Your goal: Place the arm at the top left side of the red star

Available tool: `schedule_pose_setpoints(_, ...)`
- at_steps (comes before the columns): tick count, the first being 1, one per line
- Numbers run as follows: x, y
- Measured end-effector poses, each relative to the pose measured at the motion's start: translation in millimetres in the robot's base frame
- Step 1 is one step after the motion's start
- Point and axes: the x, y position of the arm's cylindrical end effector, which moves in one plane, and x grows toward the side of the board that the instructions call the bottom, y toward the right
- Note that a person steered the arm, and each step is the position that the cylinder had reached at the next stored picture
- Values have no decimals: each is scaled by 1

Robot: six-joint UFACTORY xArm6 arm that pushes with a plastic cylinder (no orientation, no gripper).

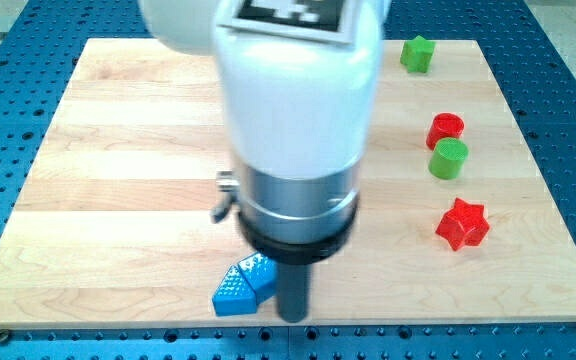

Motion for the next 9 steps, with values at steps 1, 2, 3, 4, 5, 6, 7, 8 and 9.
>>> schedule_pose_setpoints(1,-2,64)
schedule_pose_setpoints(2,-3,116)
schedule_pose_setpoints(3,-2,137)
schedule_pose_setpoints(4,-2,137)
schedule_pose_setpoints(5,-2,138)
schedule_pose_setpoints(6,0,138)
schedule_pose_setpoints(7,-2,103)
schedule_pose_setpoints(8,-44,49)
schedule_pose_setpoints(9,-99,60)
